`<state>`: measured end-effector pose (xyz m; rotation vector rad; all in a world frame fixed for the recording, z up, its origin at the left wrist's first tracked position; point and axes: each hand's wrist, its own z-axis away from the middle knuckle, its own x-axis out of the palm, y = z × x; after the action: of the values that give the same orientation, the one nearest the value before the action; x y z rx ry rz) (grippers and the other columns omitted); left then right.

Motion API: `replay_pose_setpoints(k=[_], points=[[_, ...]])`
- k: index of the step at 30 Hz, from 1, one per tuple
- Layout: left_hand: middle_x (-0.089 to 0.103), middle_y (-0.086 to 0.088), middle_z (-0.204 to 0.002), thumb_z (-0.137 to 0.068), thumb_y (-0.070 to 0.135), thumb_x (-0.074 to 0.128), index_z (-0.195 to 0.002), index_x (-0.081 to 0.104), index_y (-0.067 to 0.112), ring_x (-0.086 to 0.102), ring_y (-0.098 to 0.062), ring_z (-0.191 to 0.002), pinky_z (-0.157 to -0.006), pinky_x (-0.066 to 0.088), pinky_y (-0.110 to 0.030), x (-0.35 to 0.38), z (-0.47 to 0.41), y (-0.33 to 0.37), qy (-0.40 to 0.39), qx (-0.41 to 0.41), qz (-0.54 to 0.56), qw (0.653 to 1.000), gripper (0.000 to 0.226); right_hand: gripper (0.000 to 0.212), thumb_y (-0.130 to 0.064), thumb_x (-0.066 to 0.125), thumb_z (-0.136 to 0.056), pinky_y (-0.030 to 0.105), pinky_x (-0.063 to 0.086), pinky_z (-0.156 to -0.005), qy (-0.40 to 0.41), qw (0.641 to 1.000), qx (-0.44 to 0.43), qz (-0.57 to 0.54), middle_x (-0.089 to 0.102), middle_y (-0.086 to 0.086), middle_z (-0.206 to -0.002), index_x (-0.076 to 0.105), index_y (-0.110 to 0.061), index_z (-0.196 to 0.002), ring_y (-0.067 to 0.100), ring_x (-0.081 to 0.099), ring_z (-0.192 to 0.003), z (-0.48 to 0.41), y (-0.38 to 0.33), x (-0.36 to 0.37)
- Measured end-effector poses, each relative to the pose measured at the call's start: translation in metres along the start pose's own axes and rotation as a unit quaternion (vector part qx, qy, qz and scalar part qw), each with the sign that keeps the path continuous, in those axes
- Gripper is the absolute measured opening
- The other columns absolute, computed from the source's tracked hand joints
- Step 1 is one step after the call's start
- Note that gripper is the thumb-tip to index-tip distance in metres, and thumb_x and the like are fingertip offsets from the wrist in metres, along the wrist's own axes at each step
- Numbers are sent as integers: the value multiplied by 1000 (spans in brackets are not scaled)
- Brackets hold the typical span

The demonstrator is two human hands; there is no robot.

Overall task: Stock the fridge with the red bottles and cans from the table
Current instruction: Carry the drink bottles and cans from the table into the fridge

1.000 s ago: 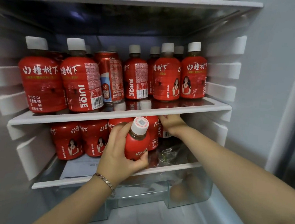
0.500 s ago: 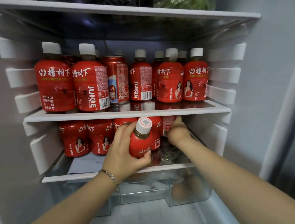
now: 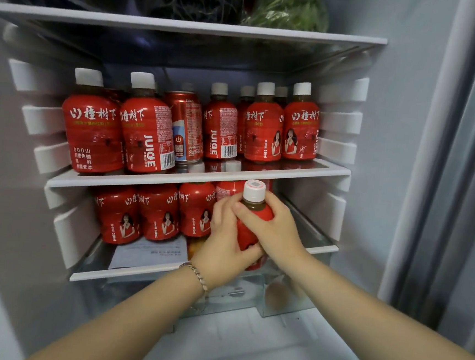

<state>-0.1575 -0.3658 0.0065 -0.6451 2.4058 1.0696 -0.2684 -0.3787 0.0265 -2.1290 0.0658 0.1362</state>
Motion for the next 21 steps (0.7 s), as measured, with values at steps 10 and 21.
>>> replay_pose_setpoints(k=[10,21], points=[[5,1,-155,-97,34,35,-149,7,29,-2,-16,-144,-115,-7,-32,-16,-28,-25,2,12,-380,925,59,19,-39,62,-83,33,50,-72,243,956,28,159,65,0,-86,60,-24,-95,17,62,-82,-9,15,-31],[40,-8,-145,-74,32,66,-144,31,27,38,-23,-135,-111,1,-38,-6,-29,-54,15,40,-448,893,78,40,-41,57,-86,36,49,-86,182,958,45,218,62,11,-102,56,-16,-117,29,61,-97,-43,38,-29]])
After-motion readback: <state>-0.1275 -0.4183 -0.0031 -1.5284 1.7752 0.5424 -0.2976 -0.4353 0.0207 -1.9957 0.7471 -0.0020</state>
